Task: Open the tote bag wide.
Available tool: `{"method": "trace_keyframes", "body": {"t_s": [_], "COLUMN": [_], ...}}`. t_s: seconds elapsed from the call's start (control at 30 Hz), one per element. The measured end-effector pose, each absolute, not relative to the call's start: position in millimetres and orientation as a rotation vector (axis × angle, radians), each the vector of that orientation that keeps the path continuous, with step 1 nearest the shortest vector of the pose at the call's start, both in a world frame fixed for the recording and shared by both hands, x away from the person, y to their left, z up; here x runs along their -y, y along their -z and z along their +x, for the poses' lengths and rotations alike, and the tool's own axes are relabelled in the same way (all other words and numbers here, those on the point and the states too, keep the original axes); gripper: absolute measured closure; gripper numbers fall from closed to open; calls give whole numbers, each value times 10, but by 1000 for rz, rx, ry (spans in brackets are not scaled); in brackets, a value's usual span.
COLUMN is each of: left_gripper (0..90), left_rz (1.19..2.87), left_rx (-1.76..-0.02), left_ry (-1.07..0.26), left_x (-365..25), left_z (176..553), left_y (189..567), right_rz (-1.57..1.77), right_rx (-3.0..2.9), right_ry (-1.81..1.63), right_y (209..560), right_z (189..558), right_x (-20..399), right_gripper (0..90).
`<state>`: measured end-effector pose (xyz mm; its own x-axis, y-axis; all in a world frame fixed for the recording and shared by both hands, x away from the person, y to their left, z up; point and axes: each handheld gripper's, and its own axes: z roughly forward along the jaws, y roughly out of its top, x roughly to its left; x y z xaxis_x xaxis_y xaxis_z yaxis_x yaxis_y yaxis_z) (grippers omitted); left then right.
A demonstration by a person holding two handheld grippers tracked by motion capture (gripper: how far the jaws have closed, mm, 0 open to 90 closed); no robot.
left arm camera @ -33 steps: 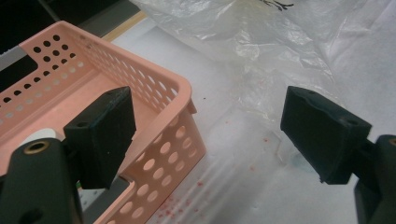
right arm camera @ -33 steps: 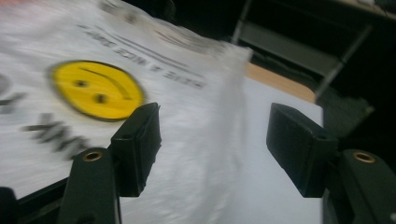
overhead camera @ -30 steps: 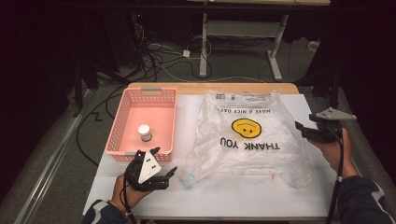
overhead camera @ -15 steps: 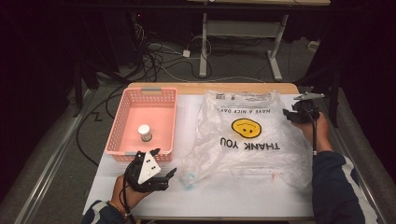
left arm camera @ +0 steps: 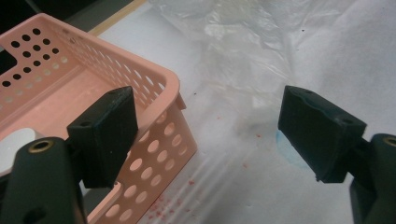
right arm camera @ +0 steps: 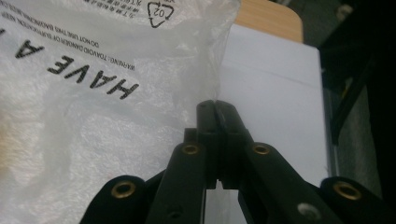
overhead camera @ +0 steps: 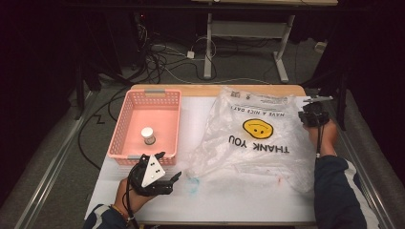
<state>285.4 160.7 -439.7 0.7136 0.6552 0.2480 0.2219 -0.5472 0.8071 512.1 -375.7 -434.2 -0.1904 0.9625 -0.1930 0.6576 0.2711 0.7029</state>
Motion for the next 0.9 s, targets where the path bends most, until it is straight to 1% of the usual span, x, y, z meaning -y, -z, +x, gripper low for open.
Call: {"method": "trace_keyframes", "body": {"t_s": [0.1, 0.2, 0.4, 0.6, 0.67, 0.7, 0.73, 0.8, 0.87, 0.9], "left_gripper": [192, 192, 192, 192, 191, 191, 191, 190, 190, 190], "left_rz": [2114, 2113, 2102, 2109, 2110, 2113, 2113, 2113, 2109, 2107], "left_rx": [-660, -651, -651, -655, -655, -655, -656, -658, -659, -661], "left_ry": [-692, -692, -698, -699, -697, -699, -700, -700, -703, -703], "left_x": [-1612, -1623, -1652, -1641, -1640, -1639, -1640, -1644, -1651, -1656], "left_z": [2842, 2826, 2817, 2824, 2826, 2826, 2825, 2823, 2818, 2816], "left_y": [4395, 4385, 4367, 4368, 4369, 4369, 4369, 4367, 4364, 4362], "right_rz": [1530, 1522, 1535, 1468, 1432, 1432, 1401, 1351, 1313, 1286], "right_rx": [-1913, -1909, -1906, -1984, -2030, -2030, -2056, -2094, -2105, -2100], "right_ry": [-653, -636, -679, -688, -693, -693, -705, -701, -694, -719], "right_y": [4287, 4273, 4327, 4380, 4370, 4370, 4345, 4322, 4273, 4230], "right_z": [5000, 4849, 4518, 4183, 4075, 4075, 3962, 3860, 3761, 3706], "right_x": [3864, 3947, 4083, 4013, 3967, 3967, 3923, 3872, 3831, 3812], "right_gripper": [900, 900, 900, 899, 870, 870, 841, 780, 683, 655]}}
